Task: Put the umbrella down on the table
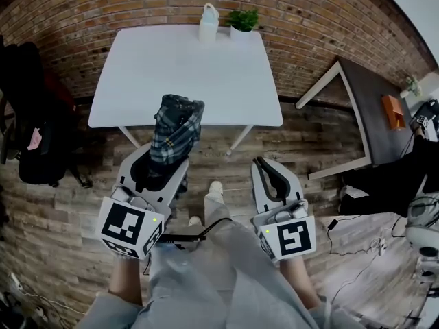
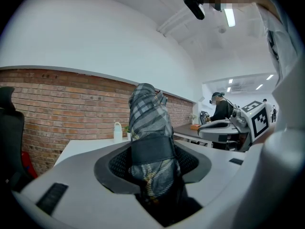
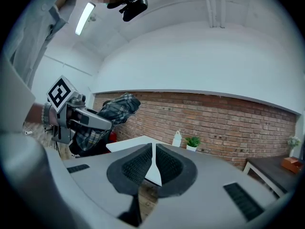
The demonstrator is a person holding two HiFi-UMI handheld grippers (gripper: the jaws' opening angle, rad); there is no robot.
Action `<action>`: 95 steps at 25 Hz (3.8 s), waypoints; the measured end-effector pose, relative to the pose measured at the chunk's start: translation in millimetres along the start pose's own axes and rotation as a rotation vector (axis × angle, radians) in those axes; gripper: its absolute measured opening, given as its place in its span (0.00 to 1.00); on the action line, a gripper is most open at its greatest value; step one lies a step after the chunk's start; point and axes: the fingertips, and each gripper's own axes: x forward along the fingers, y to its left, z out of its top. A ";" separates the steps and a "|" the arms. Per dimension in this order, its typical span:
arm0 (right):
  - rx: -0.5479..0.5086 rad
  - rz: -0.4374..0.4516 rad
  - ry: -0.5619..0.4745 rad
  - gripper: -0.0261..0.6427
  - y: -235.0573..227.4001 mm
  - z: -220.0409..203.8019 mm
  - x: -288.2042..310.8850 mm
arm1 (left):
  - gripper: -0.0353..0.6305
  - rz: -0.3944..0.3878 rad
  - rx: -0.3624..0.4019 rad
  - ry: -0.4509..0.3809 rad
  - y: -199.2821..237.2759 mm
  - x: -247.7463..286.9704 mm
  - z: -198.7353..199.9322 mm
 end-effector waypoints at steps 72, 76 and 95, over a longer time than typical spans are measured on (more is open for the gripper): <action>0.015 0.140 -0.013 0.12 -230.7 -17.0 293.5 | 0.41 0.092 0.000 0.075 138.5 327.8 43.9; 0.018 0.136 -0.008 0.12 -235.3 -20.2 297.8 | 0.41 0.081 0.011 0.109 145.0 343.0 35.7; 0.061 0.123 0.023 0.12 -259.2 -55.0 323.5 | 0.41 0.008 0.140 0.404 213.0 487.8 -55.4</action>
